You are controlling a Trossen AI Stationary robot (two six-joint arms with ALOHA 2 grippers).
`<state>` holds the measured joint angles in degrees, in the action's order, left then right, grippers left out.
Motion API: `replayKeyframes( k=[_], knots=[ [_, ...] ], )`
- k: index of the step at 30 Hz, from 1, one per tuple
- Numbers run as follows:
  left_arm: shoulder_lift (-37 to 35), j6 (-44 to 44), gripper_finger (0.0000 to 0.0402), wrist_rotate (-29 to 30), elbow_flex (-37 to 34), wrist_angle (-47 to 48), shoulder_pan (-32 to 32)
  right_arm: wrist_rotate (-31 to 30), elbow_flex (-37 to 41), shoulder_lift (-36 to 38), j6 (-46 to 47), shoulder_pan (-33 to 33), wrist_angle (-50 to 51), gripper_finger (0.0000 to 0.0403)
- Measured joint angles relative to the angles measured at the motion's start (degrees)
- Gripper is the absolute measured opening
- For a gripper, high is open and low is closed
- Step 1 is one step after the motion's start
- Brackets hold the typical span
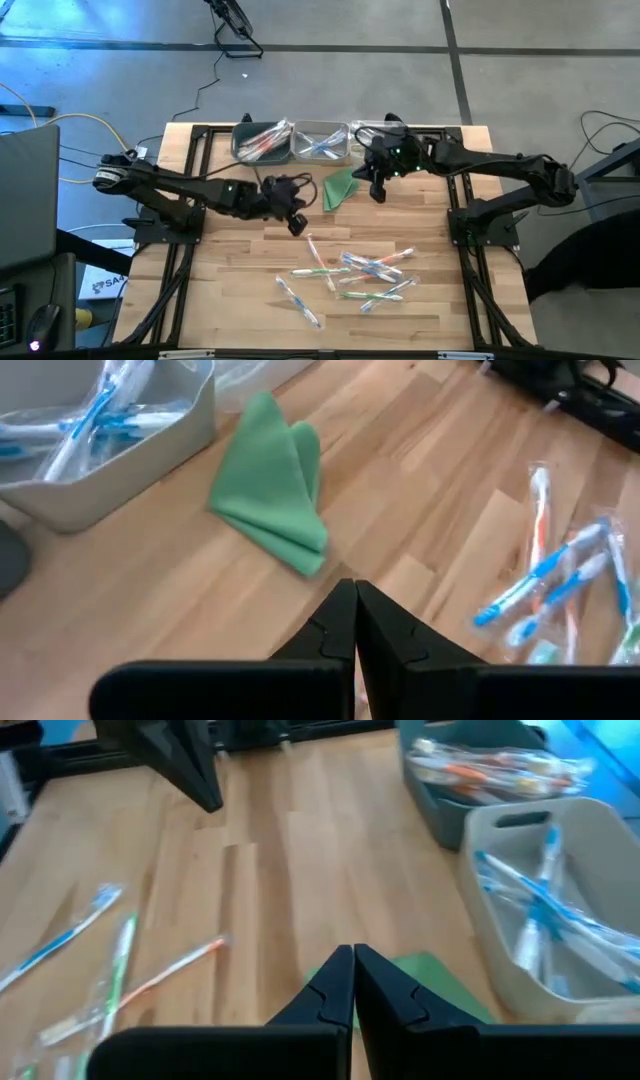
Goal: Pick & Place Toothbrushes
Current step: Put the blue toothbrush into the gray bin
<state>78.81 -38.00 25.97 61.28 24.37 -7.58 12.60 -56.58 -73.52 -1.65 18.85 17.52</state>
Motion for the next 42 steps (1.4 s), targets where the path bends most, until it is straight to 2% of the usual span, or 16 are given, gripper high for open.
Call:
replayKeyframes(
  k=[6,14,21,28,30,33,35,38,42],
  knots=[
    [0.61,-6.94,0.0,4.72,0.02,0.09,-6.3,-0.37,0.0,0.0,-0.09,-3.3,0.13,0.0004],
    [1.37,-11.79,0.0,6.36,0.08,-0.36,-11.78,-0.65,0.0,0.0,-1.81,-4.24,0.07,0.0004],
    [1.7,-1.39,0.0,3.48,0.06,3.15,-12.65,-0.57,0.0,0.0,-5.43,-4.12,0.52,0.0004],
    [1.7,7.88,0.0,2.9,0.07,6.2,-10.14,-2.04,0.0,0.5,-5.16,-4.08,4.33,0.0004],
    [1.7,12.1,0.0,1.08,0.07,7.35,-8.67,-3.28,0.0,0.5,-4.56,-4.06,5.12,0.0004],
    [1.7,19.5,0.0,-6.05,0.07,7.43,-5.25,-5.04,0.0,0.5,-4.13,-4.08,6.12,0.0004],
    [1.7,21.47,0.0,-9.98,0.07,6.8,-2.75,-5.08,0.0,0.5,-3.12,-4.06,6.84,0.0004],
    [1.7,19.65,0.0,-13.95,0.07,6.46,-0.19,-5.16,0.0,0.5,-1.09,-4.08,7.98,0.0004],
    [1.7,7.74,0.0,-18.38,0.07,6.93,0.52,-5.16,0.0,0.5,0.28,-4.08,9.43,0.0004]
  ],
)
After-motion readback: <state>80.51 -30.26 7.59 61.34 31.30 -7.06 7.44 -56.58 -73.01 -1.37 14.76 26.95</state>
